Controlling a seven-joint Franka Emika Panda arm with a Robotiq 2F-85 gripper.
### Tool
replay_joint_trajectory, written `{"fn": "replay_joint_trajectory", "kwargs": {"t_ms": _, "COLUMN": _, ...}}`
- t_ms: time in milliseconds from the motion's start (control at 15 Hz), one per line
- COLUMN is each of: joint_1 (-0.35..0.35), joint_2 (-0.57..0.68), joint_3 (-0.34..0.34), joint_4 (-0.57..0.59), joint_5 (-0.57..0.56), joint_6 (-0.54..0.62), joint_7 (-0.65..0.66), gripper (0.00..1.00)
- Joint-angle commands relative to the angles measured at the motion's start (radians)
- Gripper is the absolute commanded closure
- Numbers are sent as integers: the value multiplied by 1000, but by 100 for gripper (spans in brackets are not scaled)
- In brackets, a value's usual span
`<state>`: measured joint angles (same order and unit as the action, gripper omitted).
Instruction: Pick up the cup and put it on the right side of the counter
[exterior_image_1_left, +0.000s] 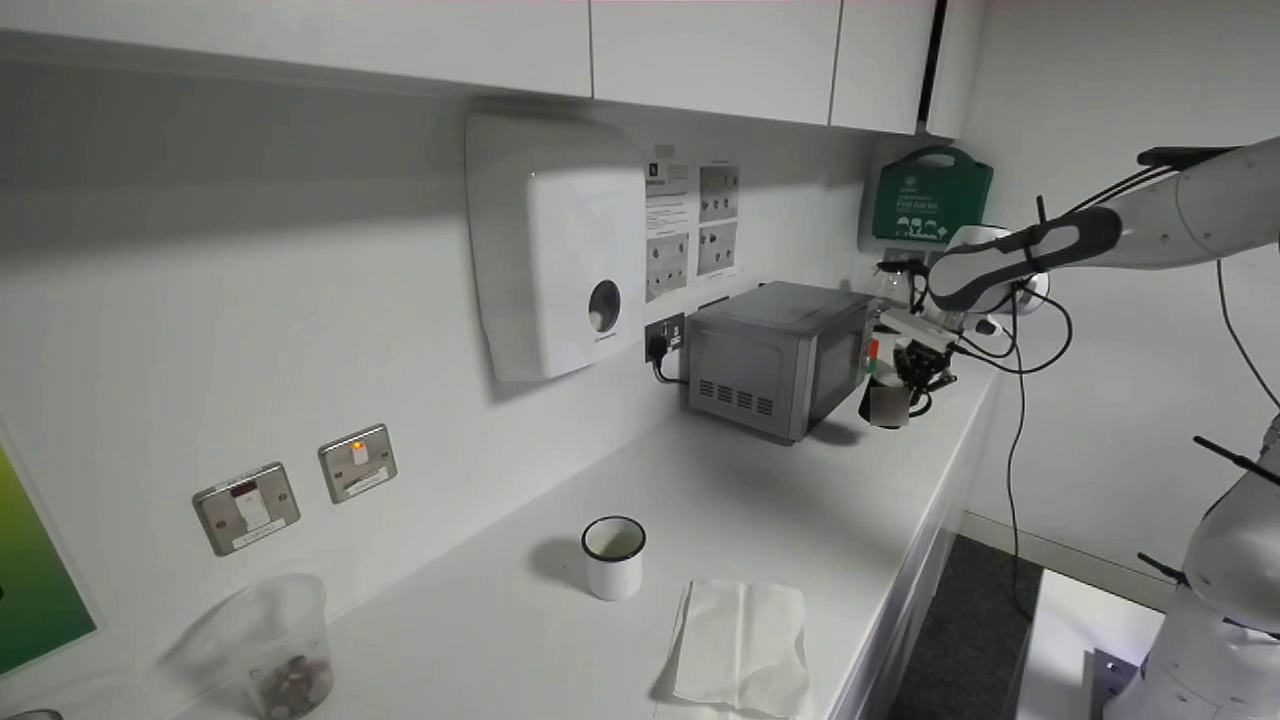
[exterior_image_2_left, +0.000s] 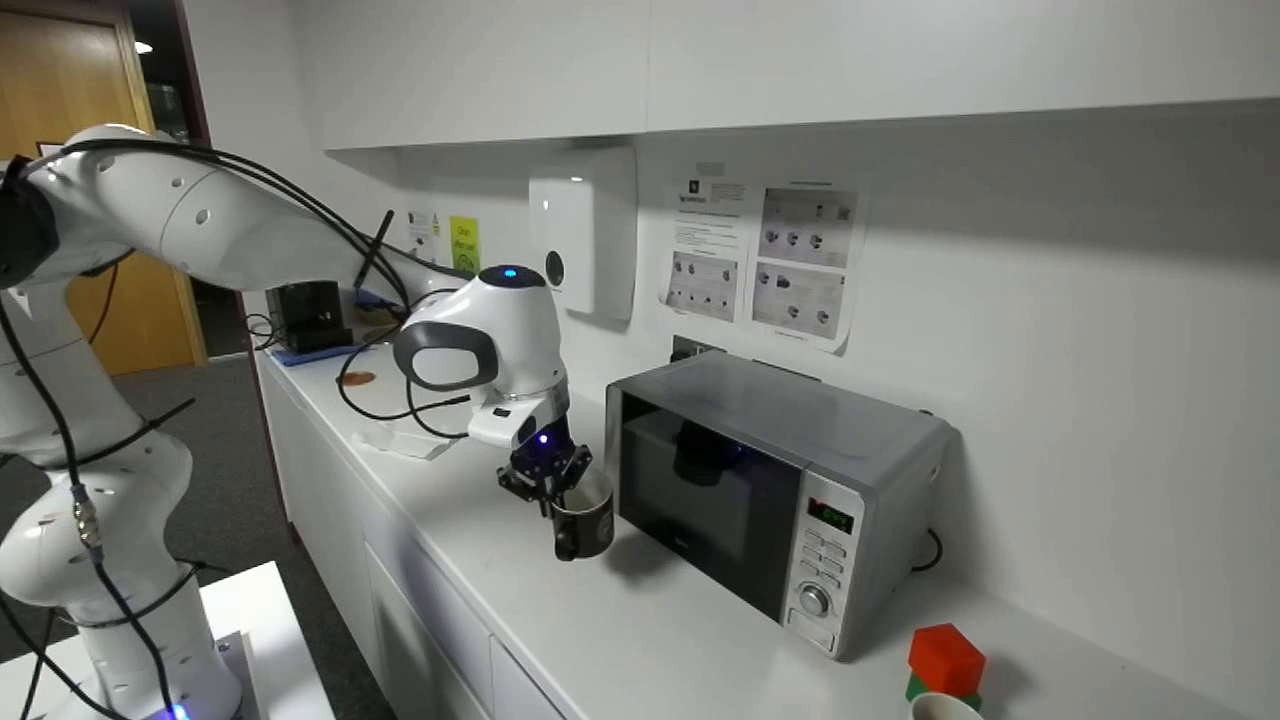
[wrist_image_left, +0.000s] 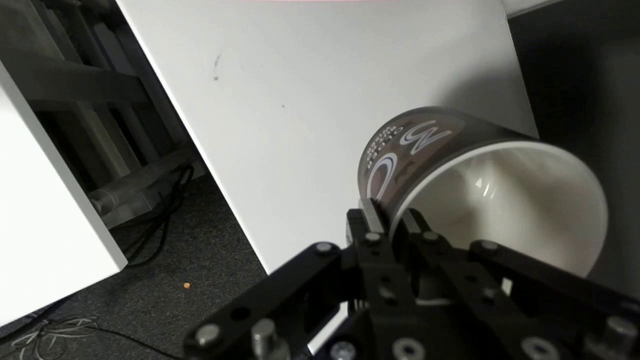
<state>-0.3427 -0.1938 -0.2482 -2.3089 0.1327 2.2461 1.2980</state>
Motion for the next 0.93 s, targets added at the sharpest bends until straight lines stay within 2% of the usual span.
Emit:
{"fn": "replay_joint_trajectory", "kwargs": {"t_ms": 0, "joint_1": -16, "joint_2": 64, "joint_3": -38, "joint_4": 82, "joint_5": 39, "joint_6": -19, "joint_7": 42, "gripper": 98}}
{"fn": "replay_joint_trajectory", "kwargs": {"t_ms": 600, "joint_1": -36, "joint_2": 161, "joint_3": -125, "joint_4": 159, "joint_5": 118, "joint_6": -37, "joint_7": 54, "gripper": 98}}
{"fn": "replay_joint_trajectory", "kwargs": {"t_ms": 667, "joint_1": -33, "joint_2": 153, "joint_3": -122, "joint_4": 122, "joint_5": 85, "joint_6": -9, "joint_7": 53, "gripper": 91}}
{"fn": "replay_joint_trajectory", "kwargs": {"t_ms": 867, "joint_1": -33, "joint_2": 162, "joint_3": -124, "joint_4": 129, "joint_5": 92, "joint_6": -9, "joint_7": 53, "gripper": 91}}
